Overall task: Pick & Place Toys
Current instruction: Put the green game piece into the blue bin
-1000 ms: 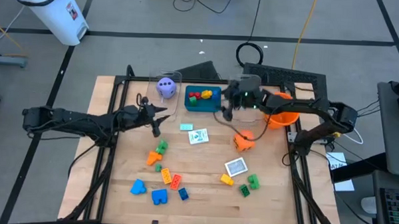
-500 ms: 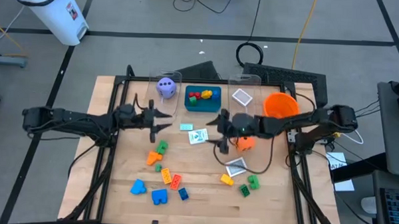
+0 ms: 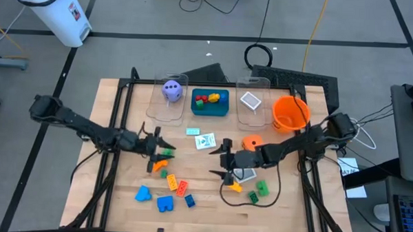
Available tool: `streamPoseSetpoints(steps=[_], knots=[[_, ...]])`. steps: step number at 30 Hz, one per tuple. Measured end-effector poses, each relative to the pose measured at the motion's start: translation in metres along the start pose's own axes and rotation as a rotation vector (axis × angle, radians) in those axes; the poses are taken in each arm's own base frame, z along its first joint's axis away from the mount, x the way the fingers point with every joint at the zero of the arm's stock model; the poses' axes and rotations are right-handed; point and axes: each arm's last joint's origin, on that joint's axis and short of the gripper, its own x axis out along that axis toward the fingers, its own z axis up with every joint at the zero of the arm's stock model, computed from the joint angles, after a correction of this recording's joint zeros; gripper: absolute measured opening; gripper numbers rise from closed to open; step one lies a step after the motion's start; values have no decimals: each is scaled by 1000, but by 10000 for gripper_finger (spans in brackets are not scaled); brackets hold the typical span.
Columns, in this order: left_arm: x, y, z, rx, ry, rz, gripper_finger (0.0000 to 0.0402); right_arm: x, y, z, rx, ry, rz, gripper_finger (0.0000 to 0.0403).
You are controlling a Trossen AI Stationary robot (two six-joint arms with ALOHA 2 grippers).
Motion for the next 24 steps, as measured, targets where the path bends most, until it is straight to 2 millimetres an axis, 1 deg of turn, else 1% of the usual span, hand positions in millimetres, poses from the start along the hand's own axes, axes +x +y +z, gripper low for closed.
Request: streamPoseSetpoints(steps=[4, 6, 8, 11, 14, 16, 18, 21, 24], knots=[[-5, -17, -13, -71, 97, 66, 170, 15, -1, -12, 37, 8, -11, 325], [-8, -22, -19, -110, 135, 99, 170, 21, -3, -20, 25, 31, -19, 325], [-10, -24, -24, -137, 156, 151, 170, 26, -8, -22, -8, 23, -33, 325], [-12, -23, -27, -191, 166, 224, 170, 28, -21, -17, -7, -36, -36, 325], [-13, -20, -32, -299, 197, 277, 170, 30, -34, -13, 40, -77, 69, 325], [-15, -17, -37, -385, 226, 318, 170, 28, -40, -10, 73, -95, 160, 325], [-17, -13, -43, -448, 267, 370, 170, 28, -45, -7, 94, -112, 213, 325], [-20, -7, -50, -547, 311, 457, 170, 29, -49, -11, 104, -88, 221, 325], [-22, -4, -54, -612, 329, 508, 170, 29, -52, -10, 77, -97, 212, 325]])
